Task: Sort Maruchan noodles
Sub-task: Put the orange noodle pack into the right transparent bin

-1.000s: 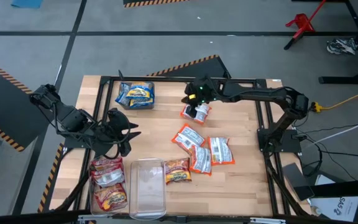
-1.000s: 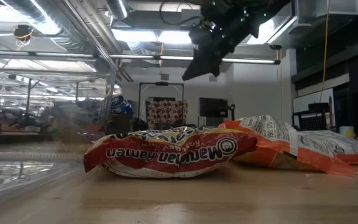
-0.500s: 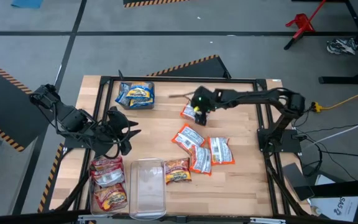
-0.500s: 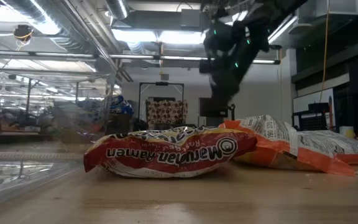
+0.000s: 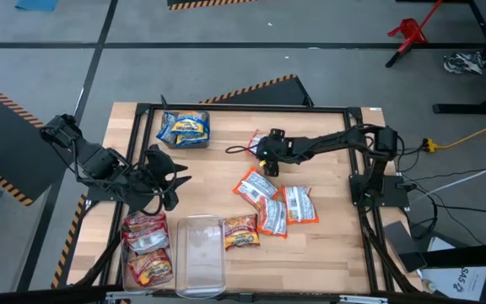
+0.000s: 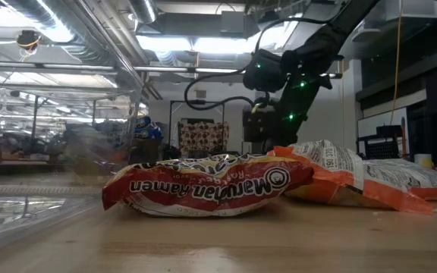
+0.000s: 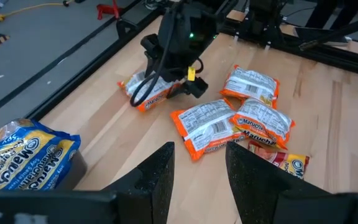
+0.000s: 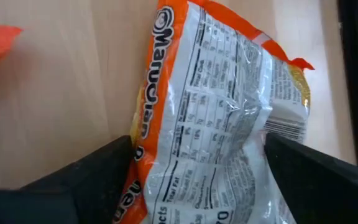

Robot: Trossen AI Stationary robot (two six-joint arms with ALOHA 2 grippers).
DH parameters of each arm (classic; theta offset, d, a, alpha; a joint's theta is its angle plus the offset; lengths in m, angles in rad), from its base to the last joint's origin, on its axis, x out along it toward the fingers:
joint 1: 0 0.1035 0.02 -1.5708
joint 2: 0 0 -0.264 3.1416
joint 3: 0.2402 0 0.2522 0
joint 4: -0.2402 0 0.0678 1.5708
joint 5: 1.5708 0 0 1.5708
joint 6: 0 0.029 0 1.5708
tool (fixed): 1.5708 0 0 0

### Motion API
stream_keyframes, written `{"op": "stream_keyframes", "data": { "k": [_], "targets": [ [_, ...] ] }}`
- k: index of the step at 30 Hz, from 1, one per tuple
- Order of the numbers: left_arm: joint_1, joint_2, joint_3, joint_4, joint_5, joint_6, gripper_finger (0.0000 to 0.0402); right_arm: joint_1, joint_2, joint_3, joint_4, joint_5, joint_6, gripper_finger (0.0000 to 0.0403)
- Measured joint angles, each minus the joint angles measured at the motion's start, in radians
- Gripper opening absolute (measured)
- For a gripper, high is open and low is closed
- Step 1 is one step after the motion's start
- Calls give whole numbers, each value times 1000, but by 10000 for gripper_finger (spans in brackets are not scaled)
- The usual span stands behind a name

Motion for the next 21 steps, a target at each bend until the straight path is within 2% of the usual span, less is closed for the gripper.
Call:
{"op": "stream_keyframes", "data": {
  "k": [3, 6, 16, 18, 21],
  "targets": [
    [0, 0, 0, 0, 0, 0, 137, 1, 9, 1, 3, 12, 1, 324],
    [0, 0, 0, 0, 0, 0, 137, 1, 11, 0, 1, 12, 19, 270],
    [0, 0, 0, 0, 0, 0, 137, 0, 12, 25, -22, 9, 28, 29],
    [0, 0, 0, 0, 0, 0, 137, -1, 4, 35, -35, -10, 29, 13],
    [0, 0, 0, 0, 0, 0, 137, -1, -8, 56, -57, -29, 44, 21]
  ]
}}
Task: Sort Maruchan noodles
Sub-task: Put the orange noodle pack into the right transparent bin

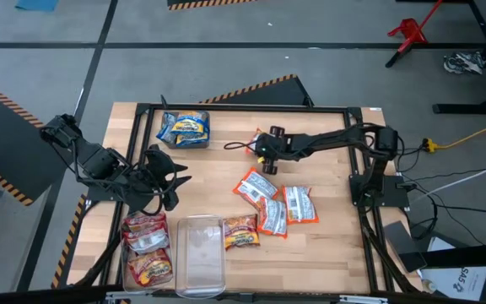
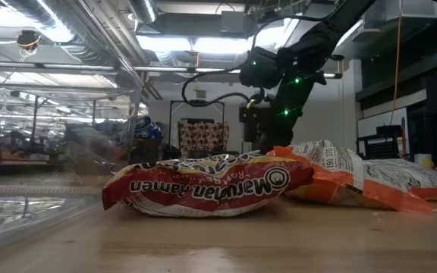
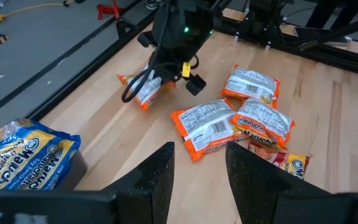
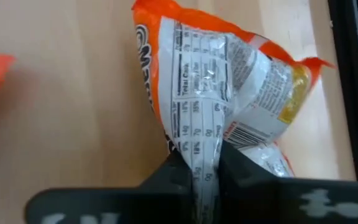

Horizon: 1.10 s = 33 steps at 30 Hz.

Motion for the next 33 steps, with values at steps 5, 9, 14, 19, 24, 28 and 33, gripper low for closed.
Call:
{"op": "stream_keyframes", "data": {
  "k": [5, 9, 14, 19, 24, 28, 33],
  "targets": [
    [0, 0, 0, 0, -12, 0, 137, 2, -58, 33, -4, -83, 17, 5],
    [0, 0, 0, -3, -51, 0, 137, 2, -104, 63, -1, -184, 84, 5],
    [0, 0, 0, -24, -100, 1, 137, 19, -136, 101, 29, -364, 182, 3],
    [0, 0, 0, -27, -136, 0, 137, 124, -140, 147, 122, -470, 232, 2],
    [4, -6, 0, -26, -160, -2, 137, 266, -140, 208, 207, -450, 240, 2],
    [25, -10, 0, -20, -157, -6, 137, 371, -130, 245, 322, -415, 239, 1],
    [59, -14, -1, -17, -155, 2, 137, 465, -71, 302, 423, -406, 240, 1]
  ]
}}
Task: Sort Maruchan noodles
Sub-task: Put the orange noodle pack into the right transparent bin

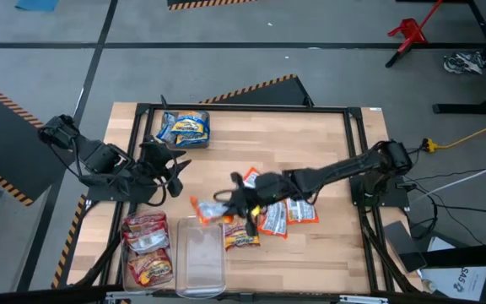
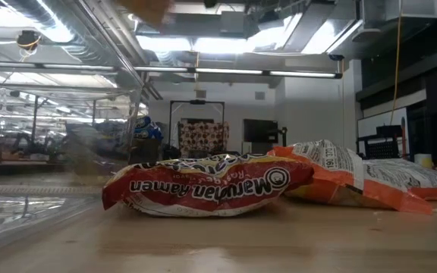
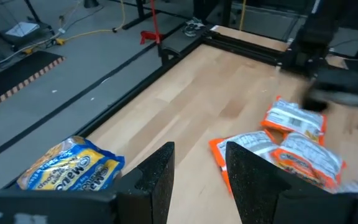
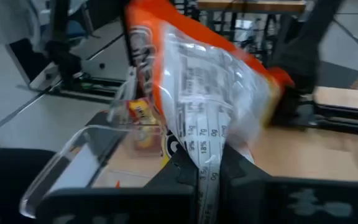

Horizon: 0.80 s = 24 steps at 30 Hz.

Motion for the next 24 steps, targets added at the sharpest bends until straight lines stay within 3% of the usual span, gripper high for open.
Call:
{"op": "stream_keyframes", "data": {
  "k": [7, 13, 17, 24],
  "targets": [
    [45, -9, 0, 7, 2, -2, 137, 74, 191, 144, 21, -63, 0, 0],
    [53, -9, 0, 20, 16, -5, 137, 87, 301, 268, -85, -141, 5, 18],
    [53, -9, 0, 19, 20, -8, 137, 77, 321, 291, -177, -140, -22, 72],
    [53, -9, 0, 18, 49, -8, 137, 58, 307, 291, -187, 1, -94, 203]
  ]
}}
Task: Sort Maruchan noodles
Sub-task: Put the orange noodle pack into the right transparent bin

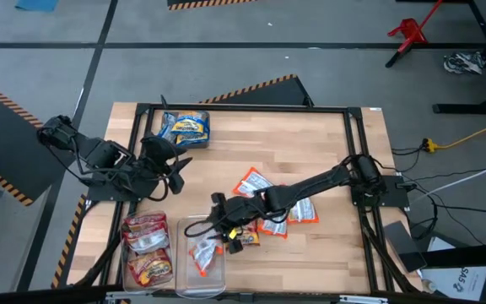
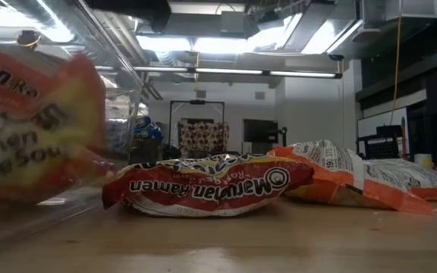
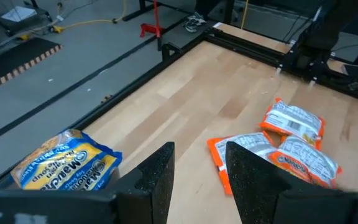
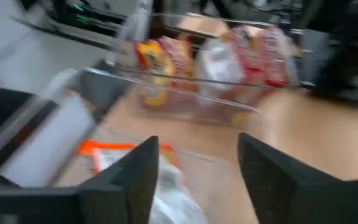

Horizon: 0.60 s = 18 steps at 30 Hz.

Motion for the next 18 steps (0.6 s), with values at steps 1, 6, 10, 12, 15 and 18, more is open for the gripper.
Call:
{"op": "stream_keyframes", "data": {
  "k": [1, 6, 10, 12, 15, 18],
  "targets": [
    [0, 0, 0, 0, 9, 0, 137, -5, -15, -1, -22, 36, -16, 216],
    [-12, 0, 0, -1, 17, 3, 137, -5, -135, 1, -188, 344, -149, 241],
    [-15, 0, 0, -5, 19, 5, 137, -14, -194, 0, -359, 529, -179, 243],
    [-15, 0, 0, -7, 30, 5, 137, -19, -218, 0, -461, 559, -166, 243],
    [-15, 0, 0, -6, 37, 5, 137, -29, -248, 0, -638, 597, -129, 243],
    [-15, 3, 0, -6, 36, 5, 137, -44, -279, 0, -778, 618, -71, 243]
  ]
}}
